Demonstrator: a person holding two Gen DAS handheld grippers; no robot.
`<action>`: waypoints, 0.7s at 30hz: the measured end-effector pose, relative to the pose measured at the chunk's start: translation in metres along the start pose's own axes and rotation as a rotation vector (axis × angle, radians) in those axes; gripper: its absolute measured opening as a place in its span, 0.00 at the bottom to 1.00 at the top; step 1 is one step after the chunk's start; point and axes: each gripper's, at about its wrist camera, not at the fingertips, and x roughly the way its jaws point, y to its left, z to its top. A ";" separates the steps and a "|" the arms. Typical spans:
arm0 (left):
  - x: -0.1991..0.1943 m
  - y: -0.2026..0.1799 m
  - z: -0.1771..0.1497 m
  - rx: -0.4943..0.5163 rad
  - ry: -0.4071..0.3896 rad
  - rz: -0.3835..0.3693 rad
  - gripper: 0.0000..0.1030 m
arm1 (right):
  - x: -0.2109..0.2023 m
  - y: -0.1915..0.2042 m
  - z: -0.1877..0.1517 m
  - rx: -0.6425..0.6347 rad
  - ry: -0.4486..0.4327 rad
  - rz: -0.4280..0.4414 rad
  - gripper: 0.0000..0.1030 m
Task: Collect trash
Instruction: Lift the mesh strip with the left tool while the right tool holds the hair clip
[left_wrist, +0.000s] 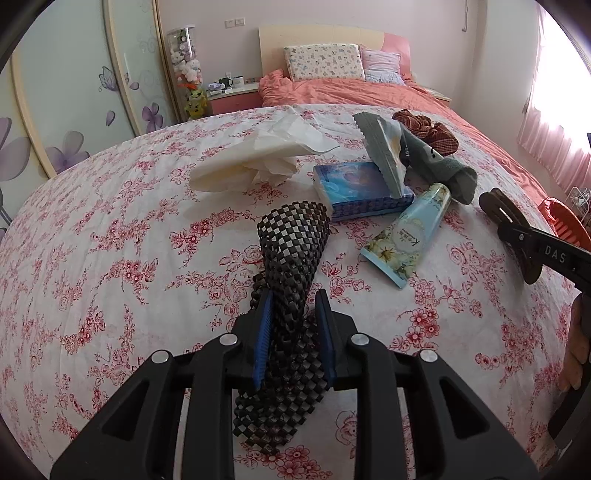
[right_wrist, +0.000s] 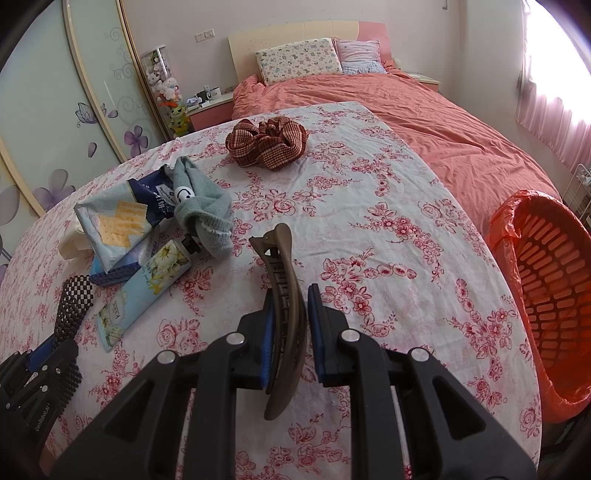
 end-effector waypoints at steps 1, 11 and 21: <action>0.000 -0.001 0.001 0.002 0.000 0.002 0.24 | 0.000 0.000 0.000 -0.004 -0.001 -0.005 0.17; 0.002 0.002 0.001 0.021 0.002 0.028 0.32 | 0.001 0.009 0.002 -0.057 -0.001 -0.030 0.23; -0.002 0.022 0.007 -0.059 -0.034 -0.011 0.06 | -0.008 0.006 0.004 -0.044 -0.043 0.003 0.14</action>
